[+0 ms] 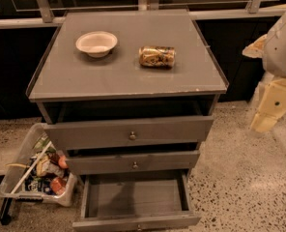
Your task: Close bottom drawer
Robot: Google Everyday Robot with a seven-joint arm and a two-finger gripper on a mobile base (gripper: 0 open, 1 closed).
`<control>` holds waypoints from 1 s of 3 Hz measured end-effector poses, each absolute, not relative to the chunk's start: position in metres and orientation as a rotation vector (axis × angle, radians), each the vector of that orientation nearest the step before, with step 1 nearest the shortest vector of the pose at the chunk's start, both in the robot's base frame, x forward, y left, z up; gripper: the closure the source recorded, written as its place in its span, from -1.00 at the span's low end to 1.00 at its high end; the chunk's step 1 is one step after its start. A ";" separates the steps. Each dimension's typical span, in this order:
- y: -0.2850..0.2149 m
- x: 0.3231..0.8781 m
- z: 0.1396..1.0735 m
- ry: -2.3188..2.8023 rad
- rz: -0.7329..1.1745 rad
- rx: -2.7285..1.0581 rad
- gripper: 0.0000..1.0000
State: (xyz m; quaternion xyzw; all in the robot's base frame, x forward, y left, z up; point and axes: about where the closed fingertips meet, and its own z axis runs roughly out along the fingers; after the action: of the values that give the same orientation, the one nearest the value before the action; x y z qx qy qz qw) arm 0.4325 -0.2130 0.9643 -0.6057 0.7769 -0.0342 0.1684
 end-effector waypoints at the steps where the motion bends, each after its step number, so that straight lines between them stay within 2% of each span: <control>1: -0.203 0.421 0.929 2.174 -0.020 -1.741 -1.00; 2: -0.196 0.412 0.894 2.161 0.045 -1.753 -0.65; 3: -0.189 0.403 0.857 2.126 0.082 -1.772 -0.18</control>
Offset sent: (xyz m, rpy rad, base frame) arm -0.0321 0.0241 -0.1199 0.1343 0.0837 0.0792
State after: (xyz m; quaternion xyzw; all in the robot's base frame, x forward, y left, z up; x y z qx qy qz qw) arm 0.4025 -0.1892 0.8574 -0.6288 0.7546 0.0292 0.1854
